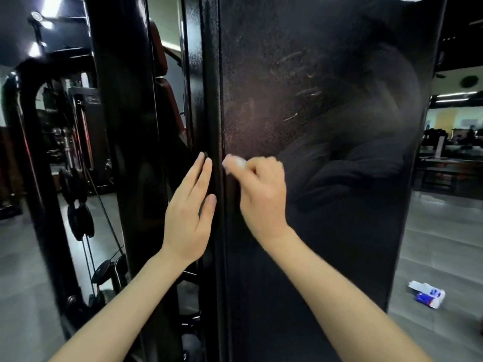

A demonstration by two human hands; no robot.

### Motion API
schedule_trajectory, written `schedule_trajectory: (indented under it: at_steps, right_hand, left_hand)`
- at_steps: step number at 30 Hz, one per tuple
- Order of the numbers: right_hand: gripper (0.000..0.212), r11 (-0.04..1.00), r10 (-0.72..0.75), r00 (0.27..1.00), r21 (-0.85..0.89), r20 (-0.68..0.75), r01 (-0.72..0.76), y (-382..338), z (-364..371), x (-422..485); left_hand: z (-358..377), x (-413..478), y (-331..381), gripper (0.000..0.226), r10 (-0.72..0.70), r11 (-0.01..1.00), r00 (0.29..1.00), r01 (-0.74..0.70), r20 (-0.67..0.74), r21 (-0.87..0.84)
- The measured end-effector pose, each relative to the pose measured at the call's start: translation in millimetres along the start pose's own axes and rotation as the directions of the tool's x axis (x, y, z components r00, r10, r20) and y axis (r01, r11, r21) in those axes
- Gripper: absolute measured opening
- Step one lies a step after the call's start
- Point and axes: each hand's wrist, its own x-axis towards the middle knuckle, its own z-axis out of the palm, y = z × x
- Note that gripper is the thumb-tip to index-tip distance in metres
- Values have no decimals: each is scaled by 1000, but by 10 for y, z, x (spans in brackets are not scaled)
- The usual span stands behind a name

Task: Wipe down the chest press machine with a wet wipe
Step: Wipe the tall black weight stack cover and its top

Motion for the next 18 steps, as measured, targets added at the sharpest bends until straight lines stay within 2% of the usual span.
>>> schedule_trajectory:
  at_steps: [4, 7, 8, 9, 10, 11, 12, 13, 14, 16, 18]
  right_hand:
    - [41, 997, -81, 966, 2, 244, 83, -74, -257, -1228]
    - [49, 998, -30, 923, -44, 383, 51, -61, -524, -1654]
    - [47, 998, 22, 929, -56, 369, -2, -90, -589, -1654]
    - [45, 991, 136, 934, -47, 329, -128, -147, -660, -1623]
    - [41, 935, 331, 901, 34, 280, -354, -244, -748, -1544]
    - [37, 765, 558, 782, 196, 277, -614, -343, -832, -1440]
    - [33, 490, 732, 593, 346, 334, -800, -411, -916, -1344]
    - [30, 223, 812, 414, 438, 412, -871, -439, -989, -1270]
    - [28, 56, 813, 307, 459, 495, -887, -428, -1040, -1236]
    - [25, -98, 764, 223, 450, 606, -888, -410, -1109, -1175]
    - [31, -165, 749, 180, 443, 638, -881, -403, -1150, -1154]
  left_hand:
    - [-29, -67, 29, 50, -11, 1000, 1000, 11, 26, 7]
    - [-46, -162, 74, 52, -40, 998, 998, 37, 53, 57]
    - [-57, -200, 102, 52, -51, 996, 997, 47, 50, 78]
    - [-73, -247, 140, 50, -44, 993, 998, 40, 37, 110]
    - [-95, -303, 190, 46, -17, 990, 1000, 15, 16, 140]
    - [-119, -364, 251, 41, 18, 989, 1000, -18, -1, 147]
    - [-141, -429, 326, 34, 45, 991, 999, -46, 9, 123]
    - [-155, -498, 405, 29, 58, 995, 997, -62, 54, 77]
    - [-160, -573, 483, 27, 55, 998, 990, -59, 128, 28]
    - [-135, -709, 619, 33, -8, 999, 955, 19, 296, -34]
    - [-67, -805, 722, 46, -95, 992, 913, 119, 397, -36]
